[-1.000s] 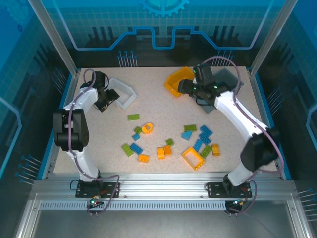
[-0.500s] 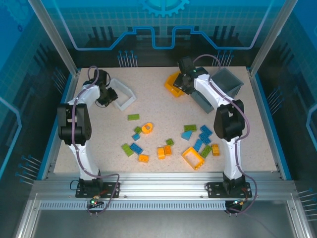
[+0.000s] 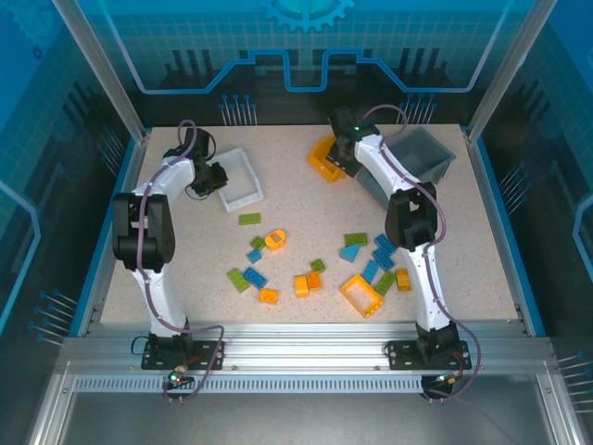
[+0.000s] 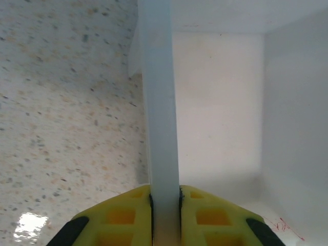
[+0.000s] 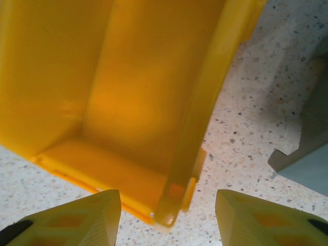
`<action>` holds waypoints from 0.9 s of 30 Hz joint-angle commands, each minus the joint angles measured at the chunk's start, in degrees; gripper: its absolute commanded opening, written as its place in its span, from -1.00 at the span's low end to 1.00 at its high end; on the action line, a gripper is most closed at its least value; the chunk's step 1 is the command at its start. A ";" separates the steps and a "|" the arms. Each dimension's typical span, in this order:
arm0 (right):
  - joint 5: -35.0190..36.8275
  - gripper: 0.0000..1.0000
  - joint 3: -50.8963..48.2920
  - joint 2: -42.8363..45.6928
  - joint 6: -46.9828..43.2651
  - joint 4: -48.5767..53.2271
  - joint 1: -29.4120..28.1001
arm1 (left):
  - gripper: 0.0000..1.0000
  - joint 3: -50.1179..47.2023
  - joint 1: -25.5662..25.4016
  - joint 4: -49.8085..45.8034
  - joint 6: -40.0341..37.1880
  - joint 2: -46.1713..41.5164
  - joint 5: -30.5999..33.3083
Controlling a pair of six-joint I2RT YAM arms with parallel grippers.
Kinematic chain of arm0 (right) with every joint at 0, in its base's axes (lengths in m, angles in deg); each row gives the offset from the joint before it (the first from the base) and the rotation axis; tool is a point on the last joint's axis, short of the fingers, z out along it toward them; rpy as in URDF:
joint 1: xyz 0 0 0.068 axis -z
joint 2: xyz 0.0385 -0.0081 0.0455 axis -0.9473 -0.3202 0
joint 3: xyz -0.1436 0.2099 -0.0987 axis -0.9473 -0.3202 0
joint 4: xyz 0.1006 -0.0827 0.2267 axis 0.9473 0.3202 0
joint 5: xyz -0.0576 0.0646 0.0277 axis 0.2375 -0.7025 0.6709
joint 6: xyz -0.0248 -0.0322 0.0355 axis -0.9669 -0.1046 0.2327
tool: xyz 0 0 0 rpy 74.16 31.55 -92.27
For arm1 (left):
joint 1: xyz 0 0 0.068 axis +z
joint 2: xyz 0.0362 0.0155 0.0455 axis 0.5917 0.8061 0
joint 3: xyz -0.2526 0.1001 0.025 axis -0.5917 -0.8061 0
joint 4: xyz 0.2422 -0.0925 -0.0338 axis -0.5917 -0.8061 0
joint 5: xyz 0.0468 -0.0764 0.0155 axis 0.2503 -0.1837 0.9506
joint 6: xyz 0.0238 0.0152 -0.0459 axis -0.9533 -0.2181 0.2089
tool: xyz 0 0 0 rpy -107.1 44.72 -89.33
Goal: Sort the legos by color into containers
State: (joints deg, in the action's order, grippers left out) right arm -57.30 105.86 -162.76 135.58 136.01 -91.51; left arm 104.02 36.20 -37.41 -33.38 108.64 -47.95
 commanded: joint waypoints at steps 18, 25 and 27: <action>5.22 -0.80 5.44 -2.69 -11.45 5.05 -2.18 | -0.99 -16.35 -9.60 -0.05 -1.38 -11.23 3.46; 7.80 -0.97 -5.87 4.63 -16.68 2.63 -6.17 | -1.00 -19.98 -11.52 -0.47 -0.54 -15.60 4.43; 8.66 -0.97 -10.99 7.27 -18.10 0.76 -7.32 | -1.00 -19.31 -11.48 -0.86 -0.34 -15.82 5.03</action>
State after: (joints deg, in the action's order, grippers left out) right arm -50.74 99.52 -160.64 121.24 138.00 -96.51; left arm 85.27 24.86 -35.67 -35.00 94.32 -44.41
